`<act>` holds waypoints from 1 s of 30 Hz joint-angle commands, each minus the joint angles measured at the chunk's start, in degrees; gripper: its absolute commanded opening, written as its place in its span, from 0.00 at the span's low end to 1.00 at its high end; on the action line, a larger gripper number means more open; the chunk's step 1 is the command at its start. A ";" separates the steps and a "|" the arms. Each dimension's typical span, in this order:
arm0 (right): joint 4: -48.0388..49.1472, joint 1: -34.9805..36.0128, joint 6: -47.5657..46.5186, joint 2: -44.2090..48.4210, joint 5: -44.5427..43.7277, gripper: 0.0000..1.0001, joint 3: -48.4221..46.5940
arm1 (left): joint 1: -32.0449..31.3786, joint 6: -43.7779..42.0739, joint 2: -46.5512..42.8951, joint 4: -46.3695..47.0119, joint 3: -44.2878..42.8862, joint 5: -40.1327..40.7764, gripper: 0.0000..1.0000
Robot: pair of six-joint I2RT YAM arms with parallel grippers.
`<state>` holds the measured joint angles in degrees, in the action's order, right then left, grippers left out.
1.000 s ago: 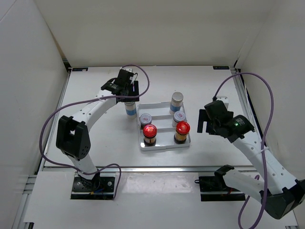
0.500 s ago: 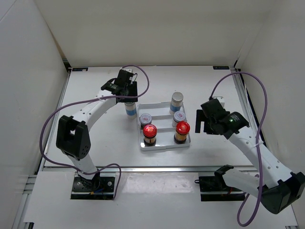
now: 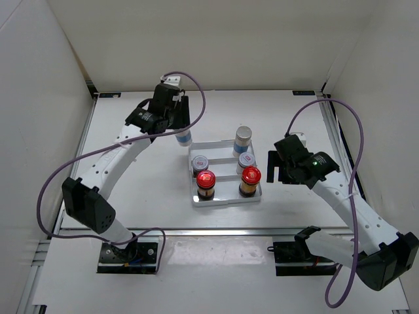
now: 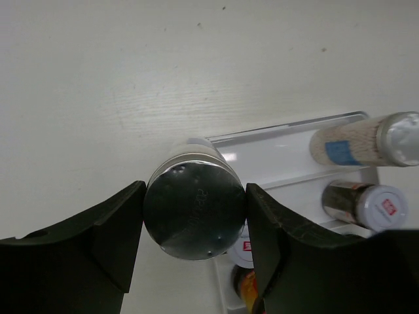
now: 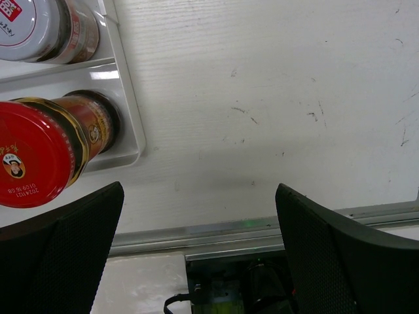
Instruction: Organize the condiment bottles
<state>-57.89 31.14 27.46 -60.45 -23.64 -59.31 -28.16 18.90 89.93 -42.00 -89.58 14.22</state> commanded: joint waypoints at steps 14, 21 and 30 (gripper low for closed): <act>1.55 -0.11 -0.48 -0.02 0.17 1.00 0.07 | -5.41 1.93 6.84 2.89 -7.89 0.20 0.50; 1.55 -0.11 -0.48 -0.55 0.17 1.00 0.07 | -5.94 1.93 9.47 5.69 -5.96 1.34 0.49; 1.55 -0.11 -0.48 -0.55 0.17 1.00 0.07 | -6.47 2.99 11.32 6.23 -3.68 1.34 0.52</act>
<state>-57.01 31.14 27.42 -60.97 -23.57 -59.31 -34.09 21.08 102.43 -39.00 -93.93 14.61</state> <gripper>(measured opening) 0.998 0.695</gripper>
